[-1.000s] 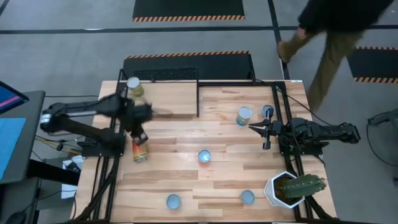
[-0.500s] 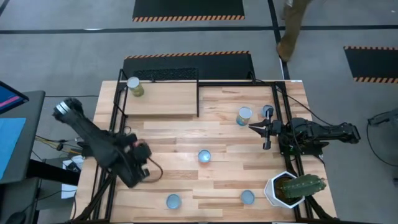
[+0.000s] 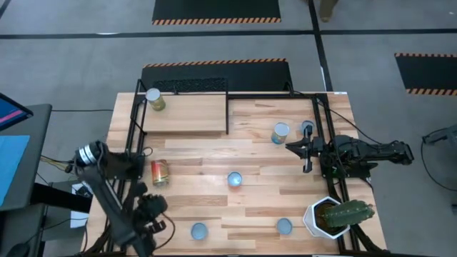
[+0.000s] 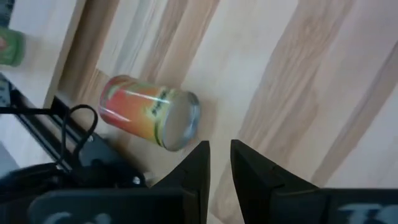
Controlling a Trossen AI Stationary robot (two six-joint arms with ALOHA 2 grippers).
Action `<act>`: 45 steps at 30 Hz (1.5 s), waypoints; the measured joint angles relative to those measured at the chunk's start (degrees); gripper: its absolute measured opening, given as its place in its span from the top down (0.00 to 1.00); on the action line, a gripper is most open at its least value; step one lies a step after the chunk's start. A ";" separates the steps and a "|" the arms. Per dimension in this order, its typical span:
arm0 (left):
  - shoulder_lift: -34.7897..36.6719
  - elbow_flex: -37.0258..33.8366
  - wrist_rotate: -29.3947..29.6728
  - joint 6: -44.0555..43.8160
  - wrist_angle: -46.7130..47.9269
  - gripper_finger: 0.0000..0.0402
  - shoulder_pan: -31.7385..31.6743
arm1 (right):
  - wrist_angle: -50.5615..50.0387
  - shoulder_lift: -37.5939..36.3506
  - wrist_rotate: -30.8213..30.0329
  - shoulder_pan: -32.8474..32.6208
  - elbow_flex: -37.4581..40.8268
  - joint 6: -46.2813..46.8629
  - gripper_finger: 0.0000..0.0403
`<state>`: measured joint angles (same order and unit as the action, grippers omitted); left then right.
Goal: Pick and place cans onto a shelf
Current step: Put the canned green beans on the shelf
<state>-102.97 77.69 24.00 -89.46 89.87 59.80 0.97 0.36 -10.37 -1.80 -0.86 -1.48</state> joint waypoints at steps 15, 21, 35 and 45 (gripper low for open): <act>-10.26 -4.92 3.92 1.18 0.21 0.93 -2.49 | 0.02 0.16 0.00 0.00 0.00 -0.04 0.85; -9.67 -6.23 1.57 3.40 0.13 0.99 -4.78 | 0.02 2.29 0.02 -0.02 0.00 -0.02 0.85; -2.22 -8.61 -2.44 14.61 0.12 0.98 -6.19 | 0.13 12.07 0.04 -0.02 0.00 0.02 0.85; -2.22 -11.06 -7.83 20.61 0.15 0.87 -8.78 | 2.01 13.07 0.02 -0.02 0.11 0.13 0.85</act>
<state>-105.19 66.63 16.18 -68.85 90.02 51.02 2.98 13.43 -10.35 -1.83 -0.75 -1.34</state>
